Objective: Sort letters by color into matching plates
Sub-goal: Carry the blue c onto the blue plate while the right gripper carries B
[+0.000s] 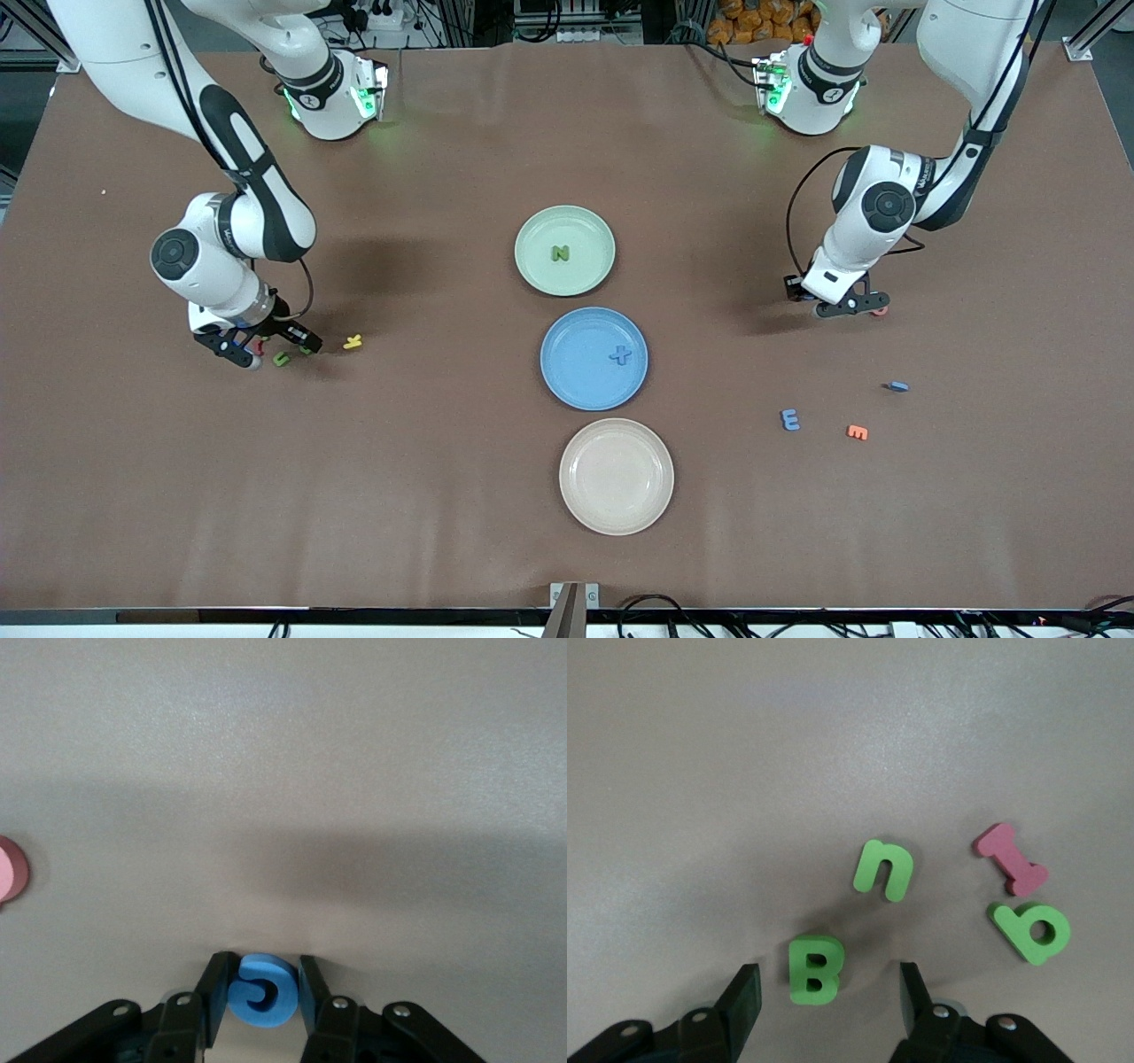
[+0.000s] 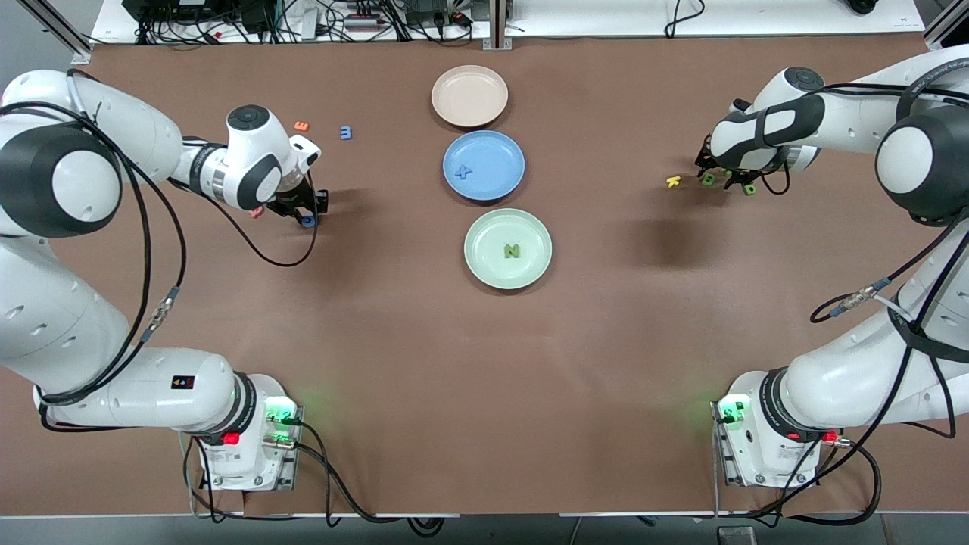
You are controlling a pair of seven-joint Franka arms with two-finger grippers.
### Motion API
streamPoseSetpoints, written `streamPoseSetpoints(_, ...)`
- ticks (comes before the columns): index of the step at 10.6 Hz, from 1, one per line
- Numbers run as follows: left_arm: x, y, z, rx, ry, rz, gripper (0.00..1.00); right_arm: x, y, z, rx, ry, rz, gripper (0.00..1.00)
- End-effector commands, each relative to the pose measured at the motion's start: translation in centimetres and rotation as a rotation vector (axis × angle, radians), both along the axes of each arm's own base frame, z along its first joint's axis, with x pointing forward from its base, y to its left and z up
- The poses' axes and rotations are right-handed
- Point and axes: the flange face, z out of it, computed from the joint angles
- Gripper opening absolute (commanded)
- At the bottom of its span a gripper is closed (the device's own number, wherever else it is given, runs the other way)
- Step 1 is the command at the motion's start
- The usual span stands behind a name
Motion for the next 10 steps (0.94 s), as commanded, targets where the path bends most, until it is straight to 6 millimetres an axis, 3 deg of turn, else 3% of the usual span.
streamPoseSetpoints(1, 0.8, -1.0, 0.7, -0.015, -0.038, -0.006, 0.00, 1.1, 0.1, -0.6, 0.010, -0.009, -0.018, 0.61)
streamPoseSetpoints(3, 2.3, -3.4, 2.6, -0.037, -0.089, -0.003, 0.00, 1.2, 0.1, -0.7, 0.010, -0.009, -0.012, 0.43)
streamPoseSetpoints(6, 5.2, -8.2, 5.7, -0.102, -0.173, 0.070, 0.00, 1.3, 0.1, -0.6, 0.011, -0.005, -0.008, 0.00)
streamPoseSetpoints(8, 6.9, -11.8, 7.7, -0.185, -0.198, 0.136, 0.00, 1.3, 0.5, 0.1, 0.017, 0.013, -0.002, 0.00)
streamPoseSetpoints(10, 8.5, -15.5, 8.9, -0.250, -0.215, 0.186, 0.00, 2.0, 1.1, 2.4, 0.039, 0.074, 0.010, 0.00)
